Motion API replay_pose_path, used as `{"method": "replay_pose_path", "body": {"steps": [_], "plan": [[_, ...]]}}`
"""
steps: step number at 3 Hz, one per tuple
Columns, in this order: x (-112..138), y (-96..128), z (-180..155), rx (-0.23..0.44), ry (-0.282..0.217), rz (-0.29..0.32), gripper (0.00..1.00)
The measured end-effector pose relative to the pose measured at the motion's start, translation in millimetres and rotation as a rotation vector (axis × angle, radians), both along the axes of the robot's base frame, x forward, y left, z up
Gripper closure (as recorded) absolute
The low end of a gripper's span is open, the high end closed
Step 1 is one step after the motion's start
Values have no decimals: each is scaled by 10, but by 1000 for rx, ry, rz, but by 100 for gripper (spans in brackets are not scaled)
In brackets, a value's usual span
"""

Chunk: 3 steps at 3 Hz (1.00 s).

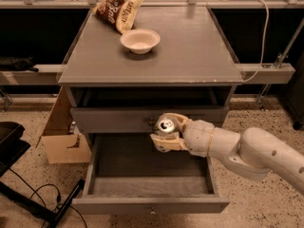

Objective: Place 7up can into middle drawer

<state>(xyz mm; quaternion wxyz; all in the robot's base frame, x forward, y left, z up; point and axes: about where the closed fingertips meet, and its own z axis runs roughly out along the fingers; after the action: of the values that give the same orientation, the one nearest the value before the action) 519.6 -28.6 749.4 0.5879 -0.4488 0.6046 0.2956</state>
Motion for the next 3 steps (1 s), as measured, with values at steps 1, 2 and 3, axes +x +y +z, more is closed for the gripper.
{"method": "replay_pose_path", "body": {"steps": [1, 2, 3], "plan": [[0, -102, -658, 88, 71, -68, 100], [-4, -89, -847, 122, 99, -72, 100], [-4, -89, -847, 122, 99, -72, 100]]}}
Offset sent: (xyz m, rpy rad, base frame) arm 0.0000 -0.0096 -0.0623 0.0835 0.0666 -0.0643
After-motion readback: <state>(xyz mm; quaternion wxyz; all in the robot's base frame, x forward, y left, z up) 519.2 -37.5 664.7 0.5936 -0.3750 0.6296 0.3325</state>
